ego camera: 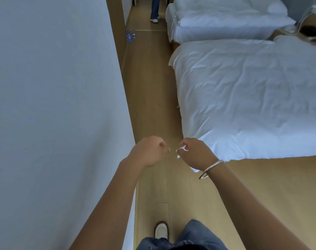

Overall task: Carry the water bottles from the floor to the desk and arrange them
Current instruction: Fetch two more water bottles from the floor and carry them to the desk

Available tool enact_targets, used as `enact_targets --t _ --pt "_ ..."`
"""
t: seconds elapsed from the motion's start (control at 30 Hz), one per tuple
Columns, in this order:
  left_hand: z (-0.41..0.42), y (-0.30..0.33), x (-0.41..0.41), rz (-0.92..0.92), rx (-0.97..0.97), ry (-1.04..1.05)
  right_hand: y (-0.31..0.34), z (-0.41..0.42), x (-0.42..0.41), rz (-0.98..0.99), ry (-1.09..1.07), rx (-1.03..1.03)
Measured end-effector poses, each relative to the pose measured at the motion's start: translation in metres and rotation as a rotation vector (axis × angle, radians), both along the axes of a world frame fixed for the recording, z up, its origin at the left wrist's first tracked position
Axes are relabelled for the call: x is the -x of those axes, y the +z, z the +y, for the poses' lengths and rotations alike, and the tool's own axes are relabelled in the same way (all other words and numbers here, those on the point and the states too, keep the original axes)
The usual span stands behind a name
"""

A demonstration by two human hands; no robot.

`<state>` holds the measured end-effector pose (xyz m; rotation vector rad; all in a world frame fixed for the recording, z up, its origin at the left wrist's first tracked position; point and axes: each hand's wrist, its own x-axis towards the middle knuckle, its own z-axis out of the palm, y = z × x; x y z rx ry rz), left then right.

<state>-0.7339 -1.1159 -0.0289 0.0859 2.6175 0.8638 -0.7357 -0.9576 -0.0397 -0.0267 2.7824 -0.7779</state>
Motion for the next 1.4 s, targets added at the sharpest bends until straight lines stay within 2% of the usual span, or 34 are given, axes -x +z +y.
enact_targets --t 0.17,0.3,0.47,0.73,0.93,1.4 --pt "-0.012 -0.021 0.001 -0.1 -0.03 -0.036 -0.011 -0.009 0.031 -0.006 0.073 0.011" --pt "-0.019 -0.018 0.037 -0.047 -0.051 0.049 -0.021 -0.008 0.061 -0.04 0.131 -0.008" --pt "0.007 -0.011 0.104 0.056 -0.074 0.035 -0.026 0.011 0.119 -0.046 0.145 0.006" --pt "0.055 0.0 0.246 0.052 0.002 -0.013 -0.018 0.075 0.251 -0.003 0.061 0.023" --pt "0.078 0.008 0.335 0.038 0.009 0.028 -0.011 0.108 0.344 -0.01 0.107 -0.011" --pt "0.084 0.001 0.495 0.021 0.012 0.084 -0.022 0.111 0.506 -0.052 0.147 0.043"
